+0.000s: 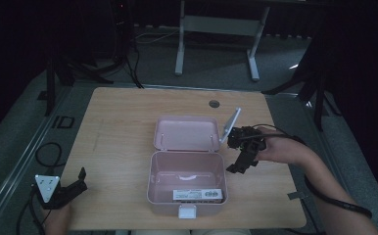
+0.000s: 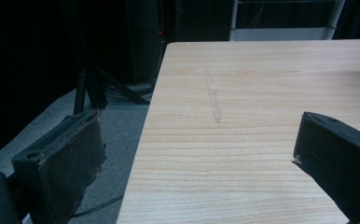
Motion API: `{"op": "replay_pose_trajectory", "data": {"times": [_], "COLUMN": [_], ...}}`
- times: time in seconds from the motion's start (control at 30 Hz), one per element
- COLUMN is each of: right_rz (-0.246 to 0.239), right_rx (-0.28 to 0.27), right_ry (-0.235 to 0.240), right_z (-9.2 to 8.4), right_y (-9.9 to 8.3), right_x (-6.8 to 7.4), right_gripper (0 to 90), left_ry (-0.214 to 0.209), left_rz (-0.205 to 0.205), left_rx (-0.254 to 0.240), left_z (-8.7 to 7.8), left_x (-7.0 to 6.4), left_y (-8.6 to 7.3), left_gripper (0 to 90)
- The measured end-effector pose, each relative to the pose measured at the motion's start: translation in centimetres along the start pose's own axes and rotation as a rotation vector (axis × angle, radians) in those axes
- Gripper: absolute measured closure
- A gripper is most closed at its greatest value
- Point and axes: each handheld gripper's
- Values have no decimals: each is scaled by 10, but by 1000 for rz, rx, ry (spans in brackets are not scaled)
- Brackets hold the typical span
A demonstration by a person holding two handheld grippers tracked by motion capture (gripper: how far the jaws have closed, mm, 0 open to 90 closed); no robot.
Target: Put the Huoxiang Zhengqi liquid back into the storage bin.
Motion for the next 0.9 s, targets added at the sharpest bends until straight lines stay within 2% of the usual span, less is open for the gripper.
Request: {"op": "replay_pose_trajectory", "data": {"times": [0.13,0.33,0.47,0.63,0.73,0.9], "right_rz": [44,115,148,199,250,334], "right_rx": [-19,-126,-166,-190,-224,-333], "right_ry": [-33,-115,-172,-138,-119,-175], "right_z": [13,40,66,103,124,150], "right_y": [-13,-28,-37,-48,-55,-64], "right_x": [-14,-33,-43,-49,-51,-53], "right_gripper": [127,128,128,125,125,115], "left_ry": [0,0,-2,-2,-3,-3], "left_rz": [1,0,1,1,2,4], "left_rx": [2,1,2,1,2,1], "left_z": [0,0,0,0,0,0], "left_x": [0,0,0,0,0,0], "left_y": [0,0,0,0,0,0], "left_gripper": [21,21,21,21,21,21]}}
Point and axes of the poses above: each handheld gripper's, and its own axes: z roughly forward along the jaws, y roughly out of its top, x roughly to its left, and after that the axes turned 4 degrees about z, right-handed
